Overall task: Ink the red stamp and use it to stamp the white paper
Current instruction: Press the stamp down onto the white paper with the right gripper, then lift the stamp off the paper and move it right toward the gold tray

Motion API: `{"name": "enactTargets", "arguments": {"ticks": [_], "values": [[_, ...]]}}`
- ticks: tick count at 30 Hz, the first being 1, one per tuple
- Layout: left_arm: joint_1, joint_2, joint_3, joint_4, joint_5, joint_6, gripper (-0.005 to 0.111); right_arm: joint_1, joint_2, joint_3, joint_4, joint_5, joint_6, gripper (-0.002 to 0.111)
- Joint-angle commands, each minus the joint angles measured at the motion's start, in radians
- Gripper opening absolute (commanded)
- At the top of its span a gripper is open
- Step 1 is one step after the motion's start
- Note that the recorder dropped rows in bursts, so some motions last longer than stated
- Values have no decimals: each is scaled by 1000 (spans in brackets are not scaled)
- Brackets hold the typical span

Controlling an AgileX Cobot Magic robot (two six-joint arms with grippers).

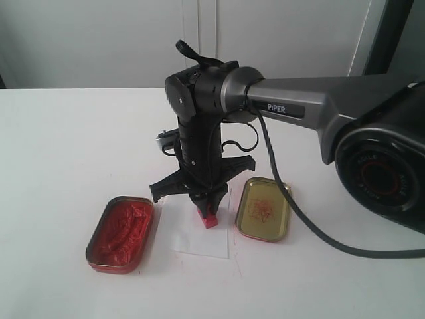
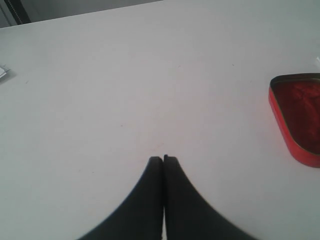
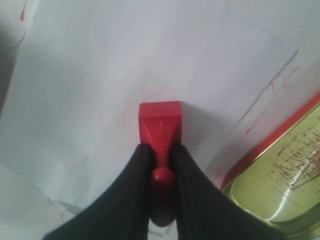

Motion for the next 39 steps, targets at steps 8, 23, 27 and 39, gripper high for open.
{"name": "enactTargets", "arguments": {"ticks": [8,23,27,39], "values": [[1,-3,3,-3,1,3,0,4,-5,38,5,-76,25,0],[1,-3,3,-3,1,3,0,4,-143,38,-31,-64,25,0],[1,-3,3,-3,1,3,0,4,-169,38,-50,-49,25,0],[1,-3,3,-3,1,3,0,4,-199,38,-57,-35,23,0]]}}
